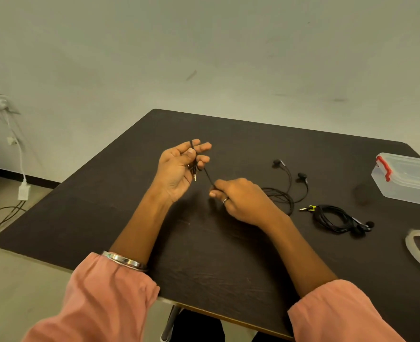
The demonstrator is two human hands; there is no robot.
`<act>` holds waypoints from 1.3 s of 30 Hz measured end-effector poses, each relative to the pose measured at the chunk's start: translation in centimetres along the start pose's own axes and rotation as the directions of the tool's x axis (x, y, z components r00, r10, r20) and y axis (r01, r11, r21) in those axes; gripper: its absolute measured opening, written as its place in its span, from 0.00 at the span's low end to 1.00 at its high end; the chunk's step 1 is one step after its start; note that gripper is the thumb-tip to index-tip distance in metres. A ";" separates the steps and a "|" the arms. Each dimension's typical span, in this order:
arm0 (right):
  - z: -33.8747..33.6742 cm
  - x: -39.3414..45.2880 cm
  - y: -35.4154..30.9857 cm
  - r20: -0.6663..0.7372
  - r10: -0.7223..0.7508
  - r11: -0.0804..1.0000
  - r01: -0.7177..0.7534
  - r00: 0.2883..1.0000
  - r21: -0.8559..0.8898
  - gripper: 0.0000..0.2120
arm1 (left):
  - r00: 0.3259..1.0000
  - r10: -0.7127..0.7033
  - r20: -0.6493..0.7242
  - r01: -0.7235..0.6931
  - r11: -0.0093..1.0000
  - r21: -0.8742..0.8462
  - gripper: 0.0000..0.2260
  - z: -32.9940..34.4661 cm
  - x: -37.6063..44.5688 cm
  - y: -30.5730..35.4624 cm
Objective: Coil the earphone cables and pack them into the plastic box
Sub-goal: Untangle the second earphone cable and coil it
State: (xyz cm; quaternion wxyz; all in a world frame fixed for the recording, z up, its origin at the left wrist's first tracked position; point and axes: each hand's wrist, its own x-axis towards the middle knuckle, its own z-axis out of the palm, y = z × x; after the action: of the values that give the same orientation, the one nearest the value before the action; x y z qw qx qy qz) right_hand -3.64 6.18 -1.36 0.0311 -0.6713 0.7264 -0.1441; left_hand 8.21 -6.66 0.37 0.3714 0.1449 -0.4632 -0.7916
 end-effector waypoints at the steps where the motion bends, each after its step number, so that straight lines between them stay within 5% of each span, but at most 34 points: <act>1: -0.1 0.0 -0.5 0.018 -0.029 0.999 0.030 0.999 -0.028 0.14 | 1.000 0.003 -0.028 -0.002 0.999 0.032 0.10 0.0 0.0 -0.1; 8: -0.8 -0.2 -0.5 -0.097 -0.087 0.996 0.084 0.991 -0.030 0.12 | 1.000 0.025 -0.002 -0.022 0.904 0.426 0.09 0.4 0.0 -1.3; 12: -1.7 -0.5 0.5 -0.387 0.044 0.954 0.077 0.921 0.291 0.09 | 0.984 -0.089 0.153 -0.012 0.829 0.560 0.10 1.1 -0.7 -1.7; 16: -3.1 -0.9 1.1 -0.496 0.256 0.848 0.054 0.829 0.528 0.07 | 0.910 -0.286 0.300 0.035 0.775 0.631 0.16 1.7 -1.4 -2.0; 22: -3.0 -0.9 2.7 -0.509 0.397 0.785 0.004 0.764 0.619 0.08 | 0.807 -0.405 0.429 0.113 0.820 0.562 0.15 1.8 -1.8 -1.7; 28: -2.1 -0.6 3.1 -0.500 0.383 0.790 0.006 0.777 0.614 0.10 | 0.784 -0.315 0.535 0.204 0.945 0.257 0.16 1.5 -1.4 -1.7; 33: -1.3 -0.6 1.9 -0.385 0.269 0.822 -0.002 0.883 0.569 0.10 | 0.899 -0.186 0.398 0.205 0.979 -0.006 0.15 1.3 -0.9 -1.0; 39: 0.1 -0.3 0.4 -0.119 0.050 0.941 -0.006 0.992 0.338 0.06 | 0.996 -0.060 0.063 0.061 0.998 -0.014 0.15 0.4 -0.1 -0.3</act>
State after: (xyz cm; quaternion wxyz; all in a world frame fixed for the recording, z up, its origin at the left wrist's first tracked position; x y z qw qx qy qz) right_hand -3.97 6.46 -1.55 0.1017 -0.6352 0.7010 -0.3078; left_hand 7.89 -6.22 0.29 0.3336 0.1309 -0.4636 -0.8104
